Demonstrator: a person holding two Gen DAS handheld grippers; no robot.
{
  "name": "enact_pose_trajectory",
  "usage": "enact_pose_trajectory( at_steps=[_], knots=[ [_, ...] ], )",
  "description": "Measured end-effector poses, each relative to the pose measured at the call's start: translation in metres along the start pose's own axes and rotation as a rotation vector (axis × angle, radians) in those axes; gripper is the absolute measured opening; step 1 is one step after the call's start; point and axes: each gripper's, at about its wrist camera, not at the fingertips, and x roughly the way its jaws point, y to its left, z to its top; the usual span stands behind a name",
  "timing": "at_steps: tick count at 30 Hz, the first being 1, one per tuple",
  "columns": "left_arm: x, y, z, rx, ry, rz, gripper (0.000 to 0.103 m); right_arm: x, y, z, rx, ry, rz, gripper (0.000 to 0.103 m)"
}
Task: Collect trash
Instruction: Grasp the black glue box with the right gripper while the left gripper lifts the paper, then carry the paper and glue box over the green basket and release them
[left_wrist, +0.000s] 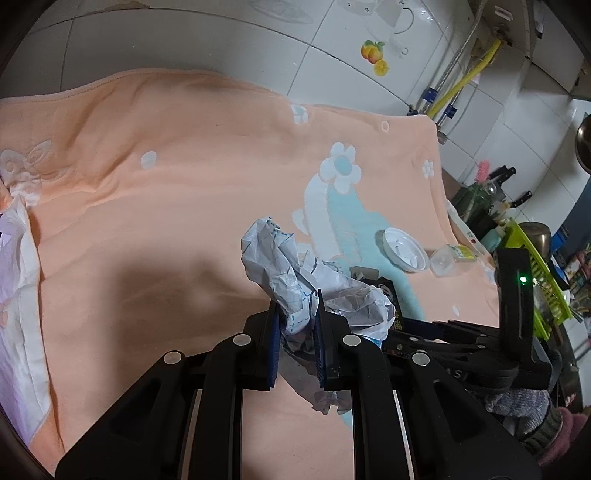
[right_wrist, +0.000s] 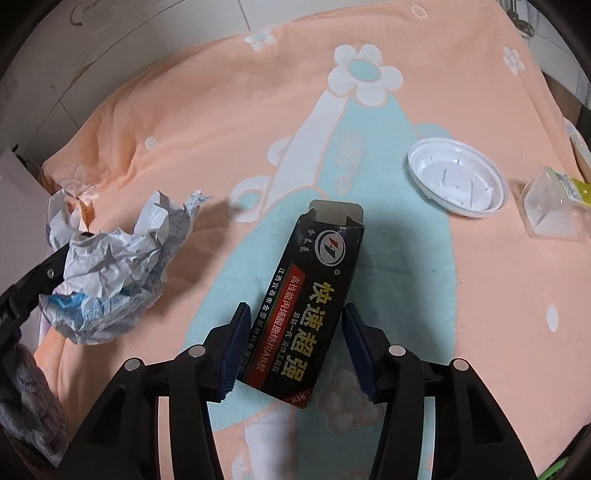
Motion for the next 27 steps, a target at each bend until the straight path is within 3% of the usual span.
enact_pose_trajectory(
  at_steps=[8,14,27],
  knots=[
    [0.0,-0.002,0.0,0.006,0.003,-0.005,0.014,0.007,-0.002,0.008,0.028,-0.011,-0.021,0.052],
    [-0.005,-0.011,0.0,0.02,-0.005,-0.024,0.014,-0.007,-0.011,-0.004,0.027,-0.023,-0.012,0.045],
    [-0.022,-0.077,-0.016,0.105,-0.006,-0.152,0.014,-0.099,-0.043,-0.064,0.013,-0.137,-0.018,0.045]
  ],
)
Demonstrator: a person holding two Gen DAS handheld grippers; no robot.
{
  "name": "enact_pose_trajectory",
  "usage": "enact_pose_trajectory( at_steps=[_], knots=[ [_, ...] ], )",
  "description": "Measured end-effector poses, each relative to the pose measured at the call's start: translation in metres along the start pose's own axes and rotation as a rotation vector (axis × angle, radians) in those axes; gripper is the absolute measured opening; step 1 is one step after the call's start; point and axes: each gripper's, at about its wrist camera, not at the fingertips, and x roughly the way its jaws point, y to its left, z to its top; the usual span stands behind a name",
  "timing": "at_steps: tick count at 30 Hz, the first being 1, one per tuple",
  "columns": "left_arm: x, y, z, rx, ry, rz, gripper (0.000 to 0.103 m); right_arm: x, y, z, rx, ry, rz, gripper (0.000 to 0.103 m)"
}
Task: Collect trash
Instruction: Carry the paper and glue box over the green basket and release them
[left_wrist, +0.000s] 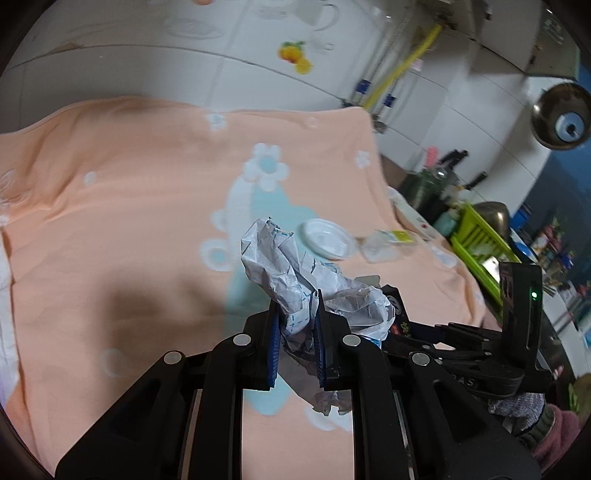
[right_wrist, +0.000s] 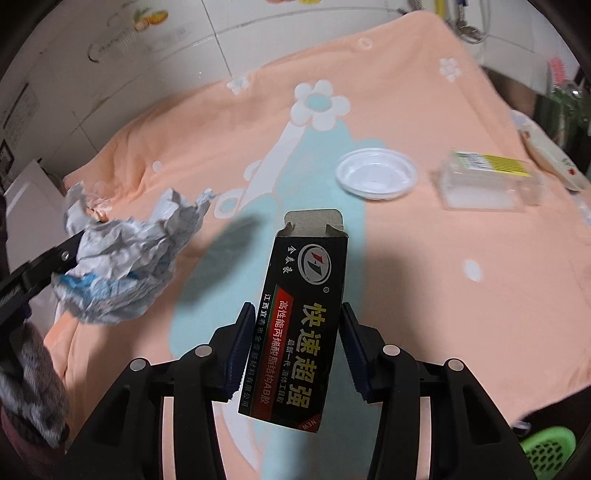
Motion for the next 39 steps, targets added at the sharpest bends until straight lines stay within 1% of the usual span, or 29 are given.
enact_pose_trajectory(
  at_steps=[4,10,13,18,22,23,26,29,35,37,39],
  knots=[
    [0.002,-0.033,-0.009,0.041,0.012,-0.061,0.014,-0.034,-0.022,-0.023,0.016,-0.028,-0.015,0.045],
    [0.008,-0.083,-0.023,0.104,0.043,-0.156,0.014,-0.086,-0.062,-0.066,0.059,-0.068,-0.068,0.045],
    [0.014,-0.107,-0.033,0.133,0.068,-0.206,0.014,-0.113,-0.087,-0.093,0.095,-0.075,-0.119,0.045],
    [0.025,-0.146,-0.049,0.182,0.113,-0.276,0.014,-0.143,-0.126,-0.137,0.167,-0.068,-0.202,0.045],
    [0.037,-0.179,-0.065,0.224,0.163,-0.331,0.014,-0.159,-0.156,-0.169,0.239,-0.045,-0.265,0.045],
    [0.039,-0.186,-0.07,0.233,0.173,-0.343,0.014,-0.159,-0.156,-0.169,0.239,-0.045,-0.265,0.045],
    [0.046,-0.209,-0.084,0.266,0.207,-0.376,0.014,-0.168,-0.174,-0.192,0.279,-0.03,-0.298,0.045],
    [0.053,-0.227,-0.098,0.292,0.238,-0.401,0.014,-0.173,-0.185,-0.209,0.305,-0.018,-0.335,0.046],
    [0.066,-0.253,-0.126,0.337,0.312,-0.44,0.014,-0.182,-0.202,-0.235,0.361,-0.005,-0.368,0.047],
    [0.071,-0.261,-0.136,0.352,0.338,-0.449,0.015,-0.186,-0.206,-0.241,0.378,-0.008,-0.372,0.053],
    [0.074,-0.266,-0.143,0.363,0.357,-0.451,0.015,-0.19,-0.209,-0.245,0.391,-0.015,-0.377,0.057]
  ],
)
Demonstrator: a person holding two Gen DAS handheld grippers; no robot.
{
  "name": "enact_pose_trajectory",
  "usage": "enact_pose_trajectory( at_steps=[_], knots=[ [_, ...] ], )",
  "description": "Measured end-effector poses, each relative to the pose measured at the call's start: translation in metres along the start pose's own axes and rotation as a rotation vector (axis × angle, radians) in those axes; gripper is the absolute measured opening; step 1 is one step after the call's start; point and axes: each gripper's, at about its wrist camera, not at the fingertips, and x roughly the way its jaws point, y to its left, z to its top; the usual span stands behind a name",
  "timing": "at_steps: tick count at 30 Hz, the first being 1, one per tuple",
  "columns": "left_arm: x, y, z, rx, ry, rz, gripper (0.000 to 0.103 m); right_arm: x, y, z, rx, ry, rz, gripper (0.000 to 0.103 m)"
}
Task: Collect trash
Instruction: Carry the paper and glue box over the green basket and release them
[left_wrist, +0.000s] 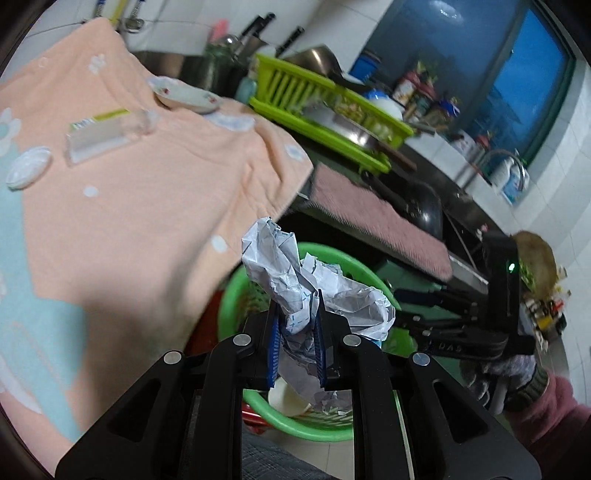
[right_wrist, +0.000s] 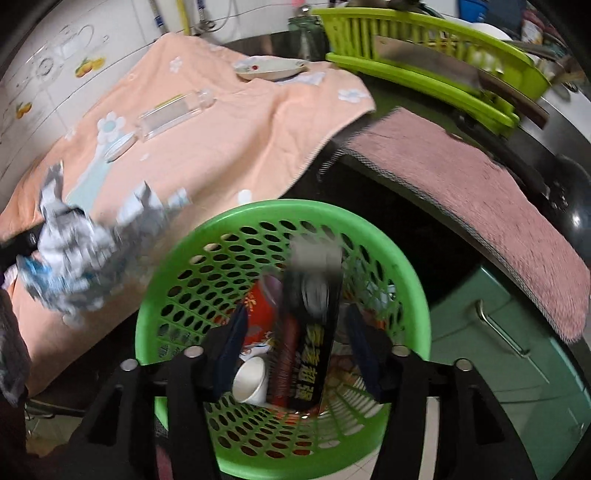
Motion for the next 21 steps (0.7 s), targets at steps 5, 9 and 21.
enact_pose_trajectory(
  at_steps=[5,9,21],
  knots=[
    [0.02,-0.011,-0.009,0.019,0.057,-0.025,0.016,-0.008,-0.009,-0.002,0.018,-0.019,-0.009,0.06],
    [0.033,-0.018,-0.016,0.031,0.089,-0.029,0.018,-0.017,-0.015,-0.001,0.027,-0.046,-0.013,0.065],
    [0.042,-0.019,-0.022,0.017,0.117,-0.025,0.049,-0.028,-0.016,0.001,0.04,-0.081,-0.008,0.069]
  ],
)
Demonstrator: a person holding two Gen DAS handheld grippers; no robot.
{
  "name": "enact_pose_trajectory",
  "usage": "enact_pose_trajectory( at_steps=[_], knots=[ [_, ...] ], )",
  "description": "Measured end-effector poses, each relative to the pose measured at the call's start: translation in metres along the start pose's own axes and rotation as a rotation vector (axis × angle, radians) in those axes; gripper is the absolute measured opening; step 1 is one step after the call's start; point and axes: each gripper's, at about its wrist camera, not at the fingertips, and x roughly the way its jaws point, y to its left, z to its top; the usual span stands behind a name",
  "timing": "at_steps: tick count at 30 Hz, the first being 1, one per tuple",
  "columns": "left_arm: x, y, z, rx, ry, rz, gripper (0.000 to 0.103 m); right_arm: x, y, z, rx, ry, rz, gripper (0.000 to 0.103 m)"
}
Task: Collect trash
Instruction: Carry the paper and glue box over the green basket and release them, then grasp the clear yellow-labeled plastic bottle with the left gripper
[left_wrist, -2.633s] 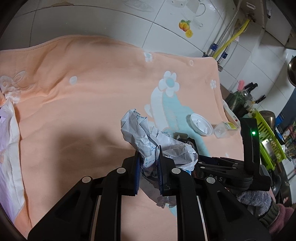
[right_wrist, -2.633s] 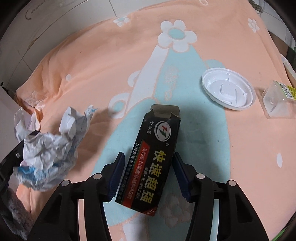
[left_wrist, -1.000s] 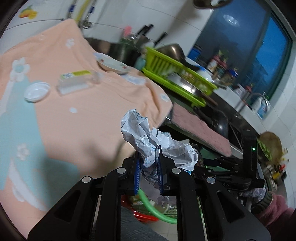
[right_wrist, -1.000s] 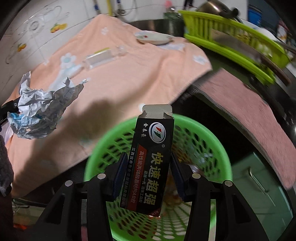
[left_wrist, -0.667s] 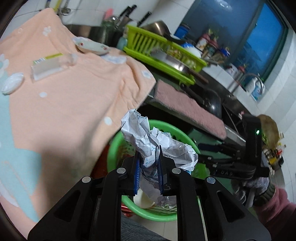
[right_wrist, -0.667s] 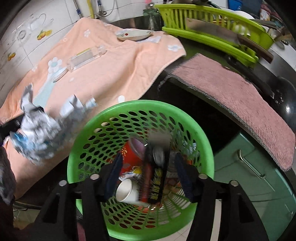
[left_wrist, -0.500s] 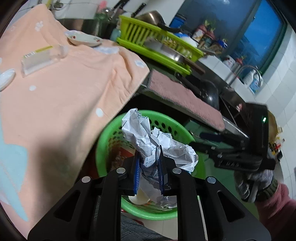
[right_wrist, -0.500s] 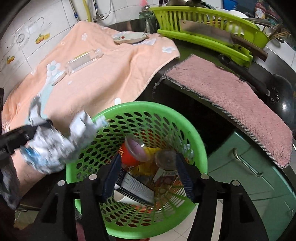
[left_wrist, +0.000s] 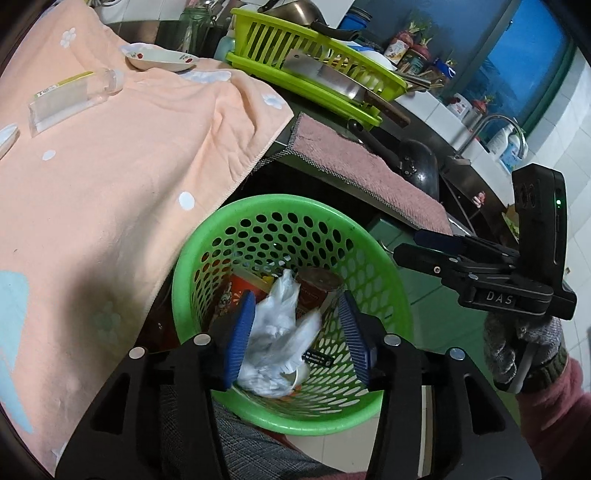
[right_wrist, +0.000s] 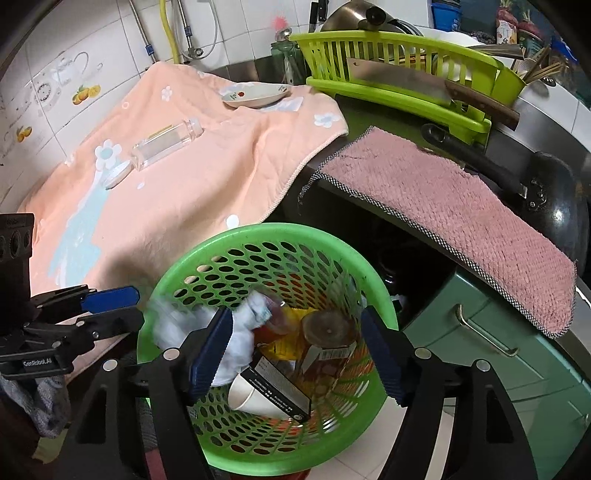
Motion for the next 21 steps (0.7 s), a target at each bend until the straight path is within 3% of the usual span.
enact_pose_trajectory(
  at_steps=[11,21],
  knots=[
    [-0.027,0.025,0.009,-0.043,-0.057,0.049,0.049,0.002,0.02,0.023,-0.044,-0.021,0.028,0.075],
    [-0.065,0.077,0.033,-0.087,-0.124,0.165,0.049,0.027,0.066,0.073,-0.126,-0.035,0.085,0.079]
  ],
)
